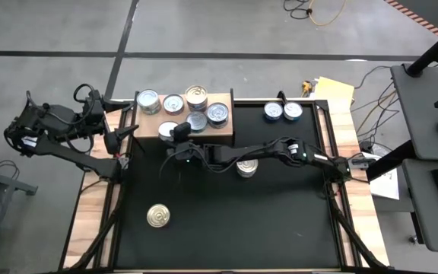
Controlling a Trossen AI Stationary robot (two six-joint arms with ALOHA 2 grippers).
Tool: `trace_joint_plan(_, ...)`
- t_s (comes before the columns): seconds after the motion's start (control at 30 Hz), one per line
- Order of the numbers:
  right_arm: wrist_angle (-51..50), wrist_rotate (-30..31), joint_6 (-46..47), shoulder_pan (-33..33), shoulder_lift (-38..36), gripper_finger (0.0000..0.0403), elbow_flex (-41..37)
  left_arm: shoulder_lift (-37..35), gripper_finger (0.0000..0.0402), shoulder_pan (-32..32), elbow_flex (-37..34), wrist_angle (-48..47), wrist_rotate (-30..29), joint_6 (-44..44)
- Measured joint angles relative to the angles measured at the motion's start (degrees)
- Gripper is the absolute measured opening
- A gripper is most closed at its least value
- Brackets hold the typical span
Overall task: Stack canned seafood by type on shelf
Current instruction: Put the green tuna can on the shelf
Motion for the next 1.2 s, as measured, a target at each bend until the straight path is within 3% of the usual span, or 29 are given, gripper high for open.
trace_joint_plan(0.43,0.0,-1.6,0.1,-0.9,0.0,0.0144,0.0,0.0,0.0361,0.0,0.0,0.0,0.0,0.0)
trace_joint_plan(1.2,0.0,-1.4,2.8,-0.9,-0.1,0.0217,0.0,0.0,0.0361,0.0,0.0,0.0,0.0,0.0)
